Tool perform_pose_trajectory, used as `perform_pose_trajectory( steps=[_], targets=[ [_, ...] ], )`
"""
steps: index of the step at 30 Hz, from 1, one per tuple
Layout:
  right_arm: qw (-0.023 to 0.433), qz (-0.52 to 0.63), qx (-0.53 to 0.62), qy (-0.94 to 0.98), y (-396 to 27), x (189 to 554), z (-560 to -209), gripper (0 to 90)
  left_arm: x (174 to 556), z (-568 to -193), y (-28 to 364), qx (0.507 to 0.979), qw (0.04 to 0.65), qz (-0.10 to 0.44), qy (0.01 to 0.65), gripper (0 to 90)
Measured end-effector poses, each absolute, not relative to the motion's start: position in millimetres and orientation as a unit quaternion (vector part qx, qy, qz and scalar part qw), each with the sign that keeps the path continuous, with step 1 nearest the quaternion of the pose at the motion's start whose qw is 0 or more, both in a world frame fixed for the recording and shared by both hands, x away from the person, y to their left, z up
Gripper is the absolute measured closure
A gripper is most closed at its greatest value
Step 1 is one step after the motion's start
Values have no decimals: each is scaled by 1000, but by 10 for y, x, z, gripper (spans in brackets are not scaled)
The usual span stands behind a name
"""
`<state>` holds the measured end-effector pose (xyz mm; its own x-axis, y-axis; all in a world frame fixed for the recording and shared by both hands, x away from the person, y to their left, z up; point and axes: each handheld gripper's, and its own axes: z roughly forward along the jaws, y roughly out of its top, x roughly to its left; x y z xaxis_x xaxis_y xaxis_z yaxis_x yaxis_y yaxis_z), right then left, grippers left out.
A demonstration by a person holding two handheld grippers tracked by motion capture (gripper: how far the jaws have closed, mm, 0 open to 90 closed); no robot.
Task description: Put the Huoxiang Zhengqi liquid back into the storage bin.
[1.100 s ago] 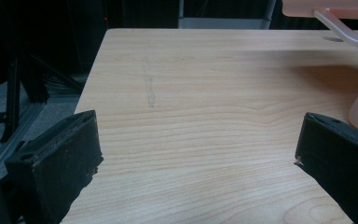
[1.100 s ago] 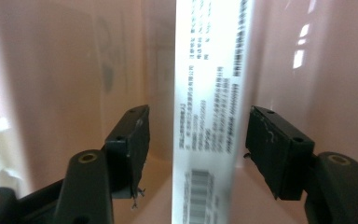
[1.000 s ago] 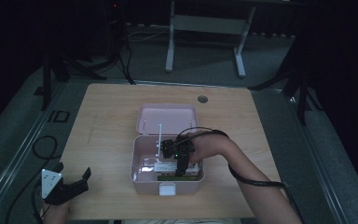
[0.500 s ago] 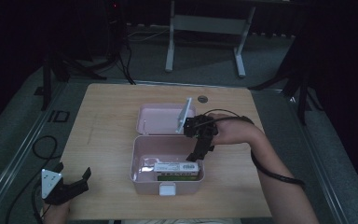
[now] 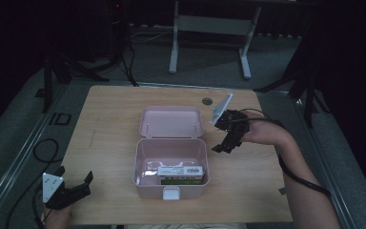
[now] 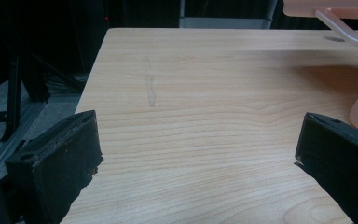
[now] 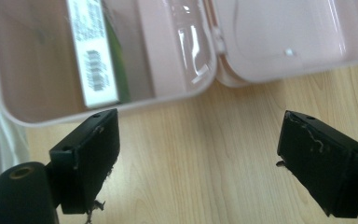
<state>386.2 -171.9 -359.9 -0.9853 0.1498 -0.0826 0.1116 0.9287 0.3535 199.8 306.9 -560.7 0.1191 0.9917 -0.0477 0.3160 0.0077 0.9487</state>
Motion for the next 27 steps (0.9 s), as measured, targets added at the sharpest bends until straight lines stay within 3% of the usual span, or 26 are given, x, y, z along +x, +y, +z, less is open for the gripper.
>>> perform_pose_trajectory(
  steps=[12,19,27],
  targets=[
    [95,217,148,960,-2234,4028,-4111,123,1998,-5607,3069,597,451,374,548,3],
    [85,252,197,944,-2459,4083,-4491,110,1998,-5607,3068,597,451,375,548,3],
    [132,296,270,907,-2735,4072,-4932,108,2003,-5607,3068,599,450,373,547,3]
  ],
)
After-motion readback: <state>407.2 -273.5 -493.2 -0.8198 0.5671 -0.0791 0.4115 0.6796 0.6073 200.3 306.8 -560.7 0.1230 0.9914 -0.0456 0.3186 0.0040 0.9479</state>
